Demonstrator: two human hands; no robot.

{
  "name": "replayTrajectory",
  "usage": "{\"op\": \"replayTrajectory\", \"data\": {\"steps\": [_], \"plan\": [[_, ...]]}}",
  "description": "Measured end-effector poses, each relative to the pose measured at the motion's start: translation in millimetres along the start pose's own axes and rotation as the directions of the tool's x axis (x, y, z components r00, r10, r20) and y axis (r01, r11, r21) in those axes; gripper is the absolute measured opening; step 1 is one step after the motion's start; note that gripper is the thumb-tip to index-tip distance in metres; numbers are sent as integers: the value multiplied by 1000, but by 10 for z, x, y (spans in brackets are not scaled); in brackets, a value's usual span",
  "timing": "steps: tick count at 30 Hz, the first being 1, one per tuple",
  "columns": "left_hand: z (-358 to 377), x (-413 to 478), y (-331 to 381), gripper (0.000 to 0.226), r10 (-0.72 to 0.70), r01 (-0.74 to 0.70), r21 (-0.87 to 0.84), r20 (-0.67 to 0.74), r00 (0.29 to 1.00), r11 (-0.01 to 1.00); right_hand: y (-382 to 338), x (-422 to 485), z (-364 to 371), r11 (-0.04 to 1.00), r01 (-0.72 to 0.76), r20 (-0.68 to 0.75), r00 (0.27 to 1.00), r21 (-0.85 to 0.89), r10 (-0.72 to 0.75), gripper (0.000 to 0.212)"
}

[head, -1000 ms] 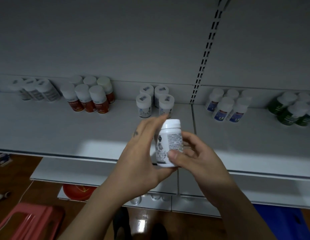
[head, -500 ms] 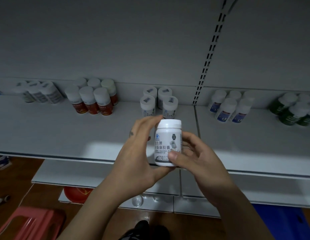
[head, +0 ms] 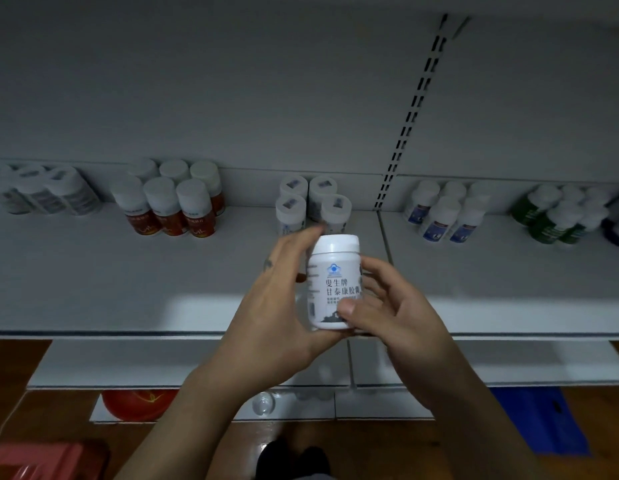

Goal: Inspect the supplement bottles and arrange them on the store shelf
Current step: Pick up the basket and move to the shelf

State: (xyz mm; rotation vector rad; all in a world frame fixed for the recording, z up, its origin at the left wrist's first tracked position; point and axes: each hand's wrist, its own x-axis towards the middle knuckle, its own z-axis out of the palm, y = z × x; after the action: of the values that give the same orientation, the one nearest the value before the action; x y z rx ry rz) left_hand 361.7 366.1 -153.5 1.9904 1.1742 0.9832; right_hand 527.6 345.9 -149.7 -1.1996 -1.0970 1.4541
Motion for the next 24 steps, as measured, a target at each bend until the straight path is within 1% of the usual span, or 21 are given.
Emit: {"op": "replayTrajectory", "data": {"steps": [2,3,7,9,10,12,14,16,18,20,21,22,24], "plan": [[-14,20,-28,90,-9,9,-10,4,1000,1000,-1,10,29,998,15,-34,999,-59,-17,61],[-20,30,-35,89,-13,14,-26,13,1000,1000,7,17,41,998,17,-48,999,-55,-20,62],[-54,56,-102,90,17,-14,-50,63,998,999,49,47,73,997,-9,-45,999,79,13,59],[-79,58,-152,91,23,-19,-42,85,996,999,71,57,93,994,-32,-21,999,102,34,55],[-91,62,-183,90,30,-28,-27,85,996,999,75,58,112,995,-42,-11,999,88,43,53],[-110,71,-235,90,56,-58,21,82,995,998,86,74,155,999,-36,-17,999,-5,36,52],[-122,73,-258,92,58,-60,23,90,994,998,80,104,200,995,-16,-70,998,-94,10,50],[-133,73,-268,96,28,-24,-38,87,996,999,83,139,222,999,-3,-108,994,-52,-3,49],[-153,69,-294,99,-1,8,-82,77,997,997,89,181,242,998,-32,-99,994,51,36,50],[-183,59,-347,93,6,-1,-64,81,997,998,117,211,262,985,-75,-82,993,153,89,50],[-205,48,-375,92,6,-2,-50,80,997,999,131,218,277,981,-86,-72,992,173,100,49],[-223,43,-405,90,4,-1,-37,74,997,999,140,217,297,983,-86,-58,994,163,97,48],[-242,23,-461,89,4,-4,6,62,998,1000,155,206,360,995,-64,-37,997,72,67,41]]}}
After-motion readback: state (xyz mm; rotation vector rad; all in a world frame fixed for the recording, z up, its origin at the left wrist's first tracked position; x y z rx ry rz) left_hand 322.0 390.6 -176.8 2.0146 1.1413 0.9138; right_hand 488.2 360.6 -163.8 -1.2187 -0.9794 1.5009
